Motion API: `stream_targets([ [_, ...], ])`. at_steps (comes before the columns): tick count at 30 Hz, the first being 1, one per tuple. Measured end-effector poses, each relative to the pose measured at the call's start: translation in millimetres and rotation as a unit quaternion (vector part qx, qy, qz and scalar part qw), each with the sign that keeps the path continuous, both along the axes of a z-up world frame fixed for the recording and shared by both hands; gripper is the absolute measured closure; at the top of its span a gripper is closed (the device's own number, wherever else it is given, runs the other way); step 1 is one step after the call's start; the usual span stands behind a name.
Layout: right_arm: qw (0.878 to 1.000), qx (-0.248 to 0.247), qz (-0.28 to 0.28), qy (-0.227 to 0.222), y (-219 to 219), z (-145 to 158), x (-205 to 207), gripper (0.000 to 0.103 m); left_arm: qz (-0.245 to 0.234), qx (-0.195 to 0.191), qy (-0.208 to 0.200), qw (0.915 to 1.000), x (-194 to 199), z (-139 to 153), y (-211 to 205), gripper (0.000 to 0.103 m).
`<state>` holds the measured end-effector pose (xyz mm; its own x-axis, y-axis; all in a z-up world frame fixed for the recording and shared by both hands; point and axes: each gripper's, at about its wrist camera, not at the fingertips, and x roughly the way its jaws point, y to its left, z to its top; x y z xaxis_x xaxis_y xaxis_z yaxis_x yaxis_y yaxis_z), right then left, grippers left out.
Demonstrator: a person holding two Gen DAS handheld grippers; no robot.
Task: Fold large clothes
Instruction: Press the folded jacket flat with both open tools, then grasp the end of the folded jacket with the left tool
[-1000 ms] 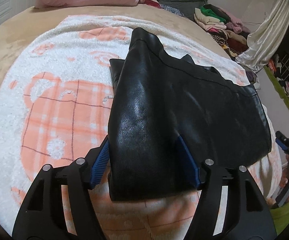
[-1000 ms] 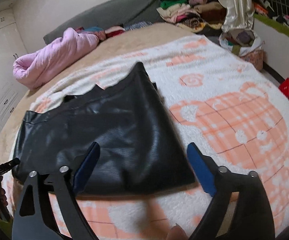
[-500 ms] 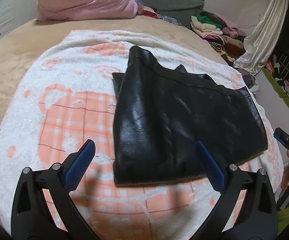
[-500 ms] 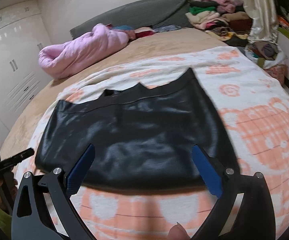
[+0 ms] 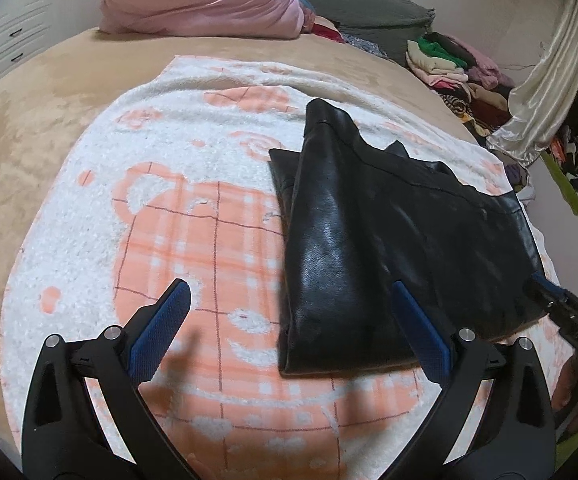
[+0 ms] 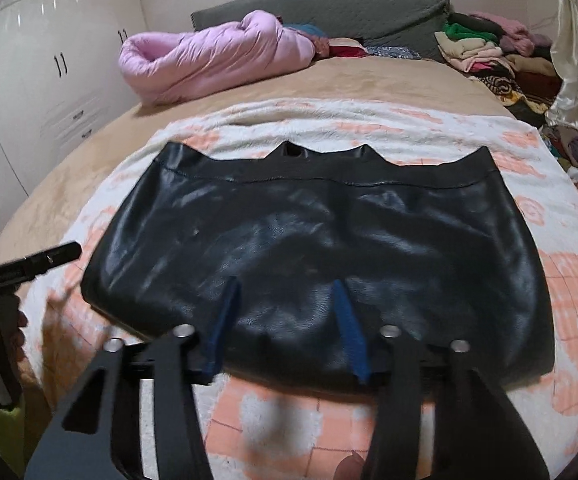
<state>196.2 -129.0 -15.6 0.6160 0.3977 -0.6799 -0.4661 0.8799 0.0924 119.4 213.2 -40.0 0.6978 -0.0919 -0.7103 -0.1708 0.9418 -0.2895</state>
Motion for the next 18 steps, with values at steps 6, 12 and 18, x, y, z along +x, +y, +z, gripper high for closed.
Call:
stream_targets([
  [6, 0.999, -0.025, -0.004, 0.045, 14, -27, 15, 0.061, -0.002, -0.023, 0.016, 0.9996, 28, -6, 4, 0.010],
  [12, 0.997, -0.029, -0.004, 0.077, 16, -55, 26, 0.061, -0.010, -0.032, 0.039, 0.9987, 76, -12, 6, 0.010],
  [18, 0.997, -0.015, -0.001, 0.070, 14, -63, 25, 0.061, -0.019, -0.046, 0.080, 0.9955, 130, -27, 11, 0.010],
])
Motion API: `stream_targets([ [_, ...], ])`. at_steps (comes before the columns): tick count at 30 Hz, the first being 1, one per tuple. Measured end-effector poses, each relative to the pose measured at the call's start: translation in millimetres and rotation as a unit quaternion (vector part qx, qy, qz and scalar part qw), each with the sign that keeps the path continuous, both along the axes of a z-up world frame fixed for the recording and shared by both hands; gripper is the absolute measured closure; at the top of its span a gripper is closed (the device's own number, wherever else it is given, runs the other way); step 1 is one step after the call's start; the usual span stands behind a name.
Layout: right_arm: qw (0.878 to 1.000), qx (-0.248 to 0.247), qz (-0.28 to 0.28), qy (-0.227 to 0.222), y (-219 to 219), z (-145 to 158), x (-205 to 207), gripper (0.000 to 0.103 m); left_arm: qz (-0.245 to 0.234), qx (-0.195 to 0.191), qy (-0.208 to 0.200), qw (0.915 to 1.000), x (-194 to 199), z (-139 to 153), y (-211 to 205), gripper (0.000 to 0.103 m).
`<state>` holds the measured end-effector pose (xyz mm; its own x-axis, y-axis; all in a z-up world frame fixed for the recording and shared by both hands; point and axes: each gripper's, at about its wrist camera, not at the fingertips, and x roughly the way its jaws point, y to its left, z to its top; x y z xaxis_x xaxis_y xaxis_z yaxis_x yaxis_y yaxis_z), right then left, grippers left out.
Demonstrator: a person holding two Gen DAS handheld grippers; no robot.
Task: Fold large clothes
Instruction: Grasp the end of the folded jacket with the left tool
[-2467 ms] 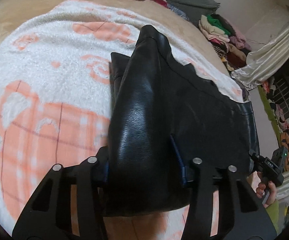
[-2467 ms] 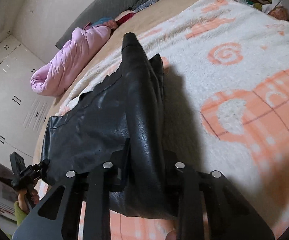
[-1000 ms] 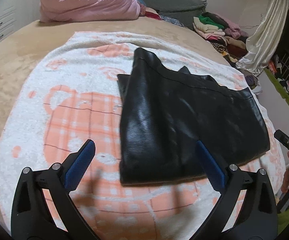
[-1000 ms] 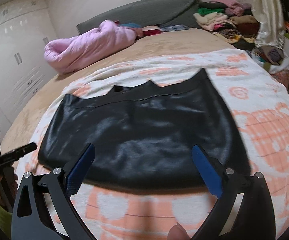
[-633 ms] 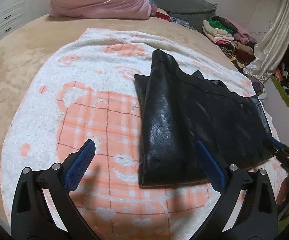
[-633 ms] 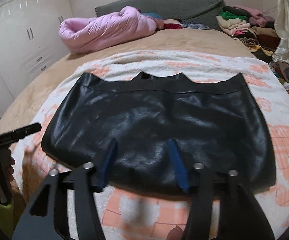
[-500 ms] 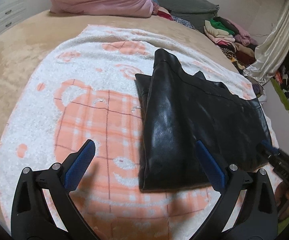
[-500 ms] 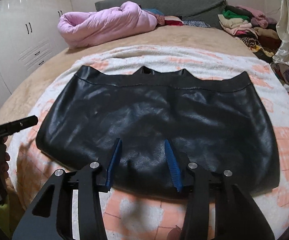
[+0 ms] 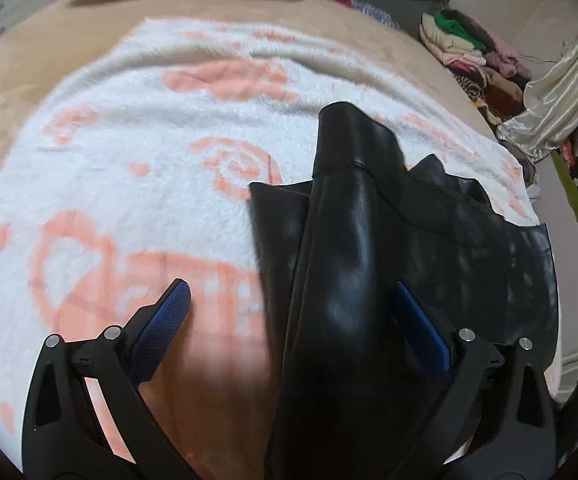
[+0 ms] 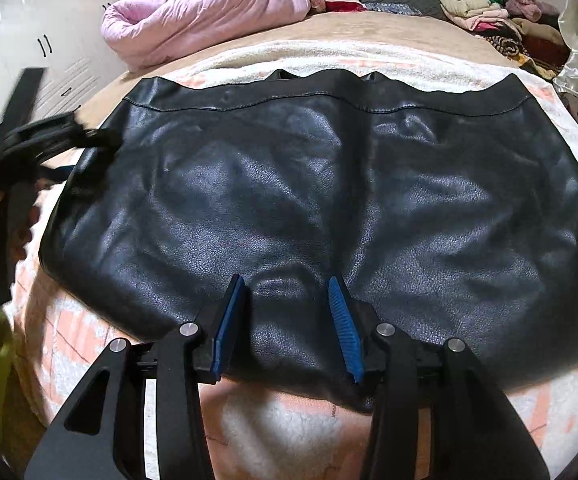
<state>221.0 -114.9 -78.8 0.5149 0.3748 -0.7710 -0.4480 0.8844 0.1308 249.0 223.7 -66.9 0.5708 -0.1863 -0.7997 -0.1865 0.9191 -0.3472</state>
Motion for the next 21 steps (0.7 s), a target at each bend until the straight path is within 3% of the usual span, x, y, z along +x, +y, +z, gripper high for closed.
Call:
stream_targets([
  [4, 1.000, 0.006, 0.003, 0.009, -3, 7, 0, 0.060, -0.011, -0.030, -0.003, 0.9995, 14, -11, 4, 0.010],
  [5, 0.999, 0.029, 0.003, 0.018, -8, 18, 4, 0.059, -0.012, -0.034, -0.005, 0.9993, 15, -13, 6, 0.014],
  [6, 0.999, 0.044, 0.003, 0.015, -11, 25, 7, 0.059, -0.016, -0.043, -0.009, 0.9989, 15, -14, 7, 0.019],
  [8, 0.998, 0.060, -0.004, -0.014, -12, 47, 19, 0.059, -0.026, -0.071, -0.020, 0.9969, 15, -14, 8, 0.047],
  [12, 0.998, 0.027, -0.011, -0.056, 6, 68, 62, 0.063, -0.035, -0.042, -0.038, 0.9978, 10, -1, -3, 0.062],
  [17, 0.999, 0.014, -0.038, -0.031, 19, 56, 128, 0.069, -0.046, -0.046, -0.064, 0.9959, 7, 16, -3, 0.069],
  [21, 0.999, -0.003, -0.051, 0.016, 25, 19, 150, 0.069, -0.051, -0.047, -0.077, 0.9946, 6, 25, -4, 0.071],
])
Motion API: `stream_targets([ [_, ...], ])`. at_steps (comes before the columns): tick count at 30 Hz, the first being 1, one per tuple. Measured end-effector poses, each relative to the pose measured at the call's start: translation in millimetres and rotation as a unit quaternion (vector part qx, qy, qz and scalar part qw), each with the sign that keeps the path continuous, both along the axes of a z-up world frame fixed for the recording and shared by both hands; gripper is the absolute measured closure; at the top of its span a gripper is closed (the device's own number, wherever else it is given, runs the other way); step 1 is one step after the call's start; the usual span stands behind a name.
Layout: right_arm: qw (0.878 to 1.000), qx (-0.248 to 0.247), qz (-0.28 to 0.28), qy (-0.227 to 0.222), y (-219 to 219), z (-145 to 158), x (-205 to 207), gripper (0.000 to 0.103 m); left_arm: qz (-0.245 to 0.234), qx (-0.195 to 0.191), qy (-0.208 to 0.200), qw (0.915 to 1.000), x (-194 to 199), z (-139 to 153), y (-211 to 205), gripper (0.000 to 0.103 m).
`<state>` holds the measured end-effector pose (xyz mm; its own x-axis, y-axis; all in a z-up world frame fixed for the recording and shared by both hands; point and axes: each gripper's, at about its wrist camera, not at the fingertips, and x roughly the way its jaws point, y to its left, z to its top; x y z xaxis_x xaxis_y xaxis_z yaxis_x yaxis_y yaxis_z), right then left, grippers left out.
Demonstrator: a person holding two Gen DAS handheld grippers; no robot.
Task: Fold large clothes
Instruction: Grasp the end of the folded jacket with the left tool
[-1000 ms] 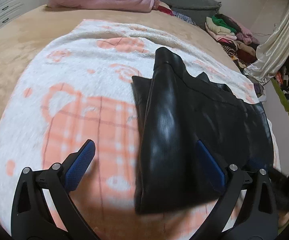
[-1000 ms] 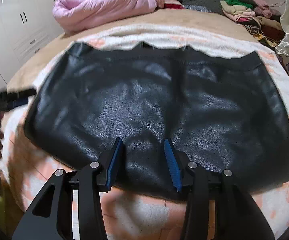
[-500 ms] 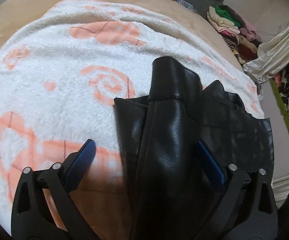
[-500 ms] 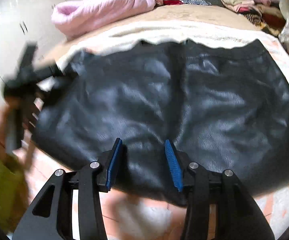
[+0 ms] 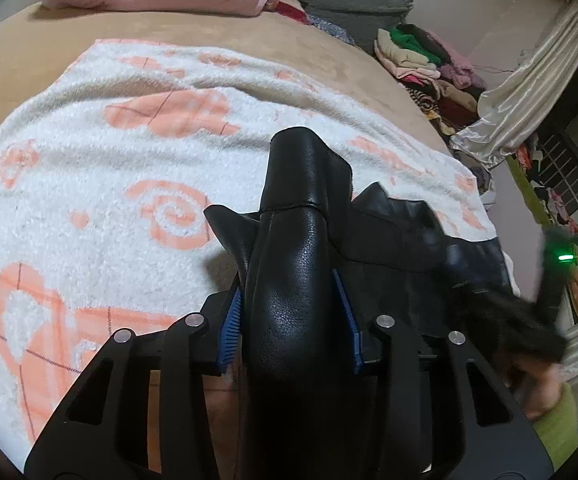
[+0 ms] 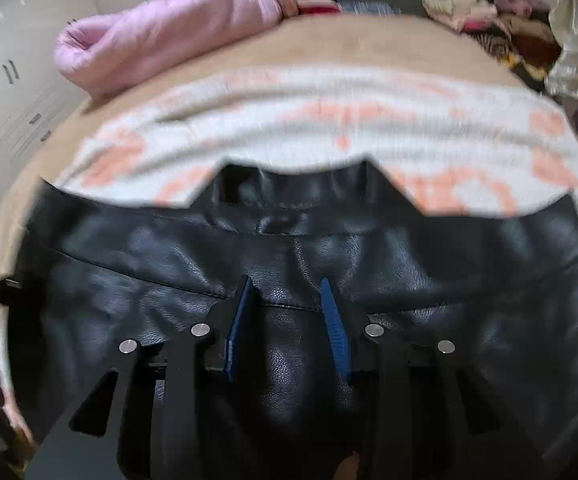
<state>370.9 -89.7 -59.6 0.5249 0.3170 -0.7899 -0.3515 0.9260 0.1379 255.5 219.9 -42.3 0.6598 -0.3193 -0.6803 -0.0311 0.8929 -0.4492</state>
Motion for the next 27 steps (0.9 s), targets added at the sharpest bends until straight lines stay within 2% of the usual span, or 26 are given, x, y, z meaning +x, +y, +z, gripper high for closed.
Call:
stream_targets([
  [4, 1.000, -0.007, -0.003, -0.005, 4, -5, -1, 0.069, 0.003, 0.016, -0.006, 0.9998, 2, 3, -7, 0.072],
  [7, 1.000, 0.015, 0.001, -0.006, -5, 8, -6, 0.069, 0.006, 0.012, -0.003, 0.9999, 3, 2, -5, 0.072],
  [10, 0.998, 0.047, 0.014, -0.035, -12, 27, -32, 0.069, 0.005, 0.011, -0.005, 0.9999, 2, 3, -4, 0.072],
  [12, 0.997, 0.044, 0.022, -0.067, -18, 42, -61, 0.069, 0.005, 0.010, -0.007, 0.9999, 1, 4, -4, 0.072],
  [15, 0.995, 0.039, 0.029, -0.086, -30, 47, -97, 0.069, 0.006, 0.011, -0.007, 0.9999, 1, 4, -3, 0.072],
  [19, 0.997, 0.033, 0.028, -0.068, -40, 34, -119, 0.069, 0.006, 0.011, -0.010, 0.9999, -1, 5, -4, 0.072],
  [22, 0.999, 0.049, 0.021, -0.004, -41, 4, -124, 0.067, 0.008, 0.010, -0.012, 0.9999, -3, 5, -4, 0.072],
  [25, 0.999, 0.023, 0.026, -0.015, -36, -13, -127, 0.067, 0.005, 0.008, -0.013, 0.9999, -3, 6, -4, 0.072],
  [27, 0.999, 0.032, 0.019, -0.010, -37, -10, -127, 0.064, 0.004, 0.011, -0.015, 0.9998, -3, 7, -5, 0.072],
])
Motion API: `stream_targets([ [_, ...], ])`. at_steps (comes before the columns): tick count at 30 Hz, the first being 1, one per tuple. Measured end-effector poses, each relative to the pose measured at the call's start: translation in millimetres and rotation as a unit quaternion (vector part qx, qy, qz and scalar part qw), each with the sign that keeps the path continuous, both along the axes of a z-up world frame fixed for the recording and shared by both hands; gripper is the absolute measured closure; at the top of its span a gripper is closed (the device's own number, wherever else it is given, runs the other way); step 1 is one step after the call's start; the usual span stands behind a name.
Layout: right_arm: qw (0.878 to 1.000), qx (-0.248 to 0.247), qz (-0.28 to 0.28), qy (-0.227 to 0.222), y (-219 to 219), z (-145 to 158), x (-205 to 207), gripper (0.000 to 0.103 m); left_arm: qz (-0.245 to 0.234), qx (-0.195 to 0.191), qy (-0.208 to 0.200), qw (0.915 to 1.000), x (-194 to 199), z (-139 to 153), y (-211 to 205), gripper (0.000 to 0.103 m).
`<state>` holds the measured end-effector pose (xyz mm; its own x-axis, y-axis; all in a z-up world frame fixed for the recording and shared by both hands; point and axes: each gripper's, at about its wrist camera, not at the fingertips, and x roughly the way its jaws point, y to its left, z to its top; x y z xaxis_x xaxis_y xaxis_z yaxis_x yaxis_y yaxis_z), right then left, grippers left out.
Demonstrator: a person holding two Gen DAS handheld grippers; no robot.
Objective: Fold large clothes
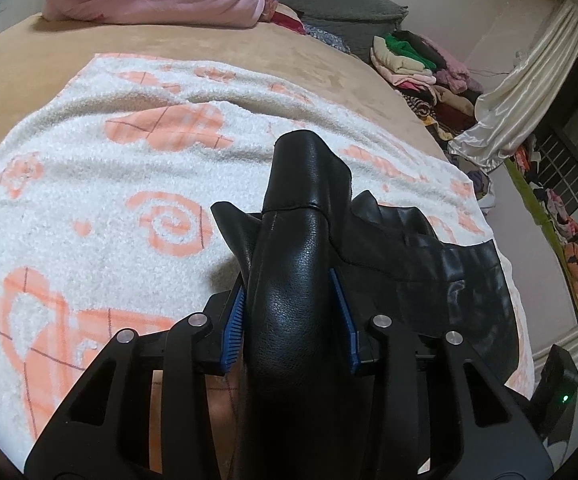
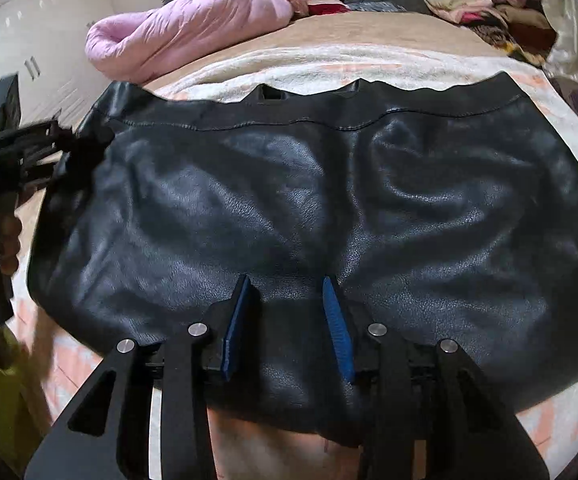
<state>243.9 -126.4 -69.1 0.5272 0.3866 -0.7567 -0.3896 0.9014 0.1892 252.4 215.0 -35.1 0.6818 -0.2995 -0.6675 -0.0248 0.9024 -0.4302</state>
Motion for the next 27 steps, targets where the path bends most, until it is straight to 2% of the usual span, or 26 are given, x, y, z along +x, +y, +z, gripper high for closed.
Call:
stream_targets([
  [1, 1.000, 0.005, 0.003, -0.003, 0, 6, -2, 0.060, 0.000, -0.001, 0.000, 1.0000, 0, 1, 0, 0.072],
  [3, 0.998, 0.045, 0.044, -0.029, 6, 24, -16, 0.042, -0.002, -0.009, 0.002, 1.0000, 1, 1, 3, 0.072],
  [4, 0.995, 0.057, 0.070, -0.044, 12, 32, -26, 0.040, -0.003, -0.011, 0.002, 0.9999, 1, 1, 3, 0.072],
  [5, 0.993, 0.056, 0.087, -0.056, 20, 36, -33, 0.036, -0.006, -0.014, 0.003, 0.9999, 2, 2, 4, 0.072],
  [6, 0.991, 0.050, 0.104, -0.069, 29, 39, -41, 0.026, -0.008, -0.014, 0.004, 0.9999, 2, 3, 4, 0.072],
  [8, 0.985, 0.023, 0.139, -0.101, 52, 41, -59, 0.018, -0.014, -0.014, 0.005, 0.9998, 4, 4, 4, 0.072],
  [11, 0.971, -0.027, 0.193, -0.139, 89, 35, -83, 0.012, -0.025, -0.015, 0.012, 0.9995, 7, 4, 6, 0.072],
  [15, 0.950, -0.100, 0.236, -0.176, 136, 19, -108, 0.008, -0.033, -0.023, 0.022, 0.9989, 13, -1, 11, 0.072],
  [22, 0.915, -0.233, 0.236, -0.229, 185, -14, -111, 0.007, -0.041, -0.041, 0.034, 0.9978, 18, -8, 18, 0.071],
  [27, 0.898, -0.265, 0.227, -0.267, 204, -20, -109, 0.008, -0.039, -0.050, 0.046, 0.9969, 21, -16, 23, 0.068],
])
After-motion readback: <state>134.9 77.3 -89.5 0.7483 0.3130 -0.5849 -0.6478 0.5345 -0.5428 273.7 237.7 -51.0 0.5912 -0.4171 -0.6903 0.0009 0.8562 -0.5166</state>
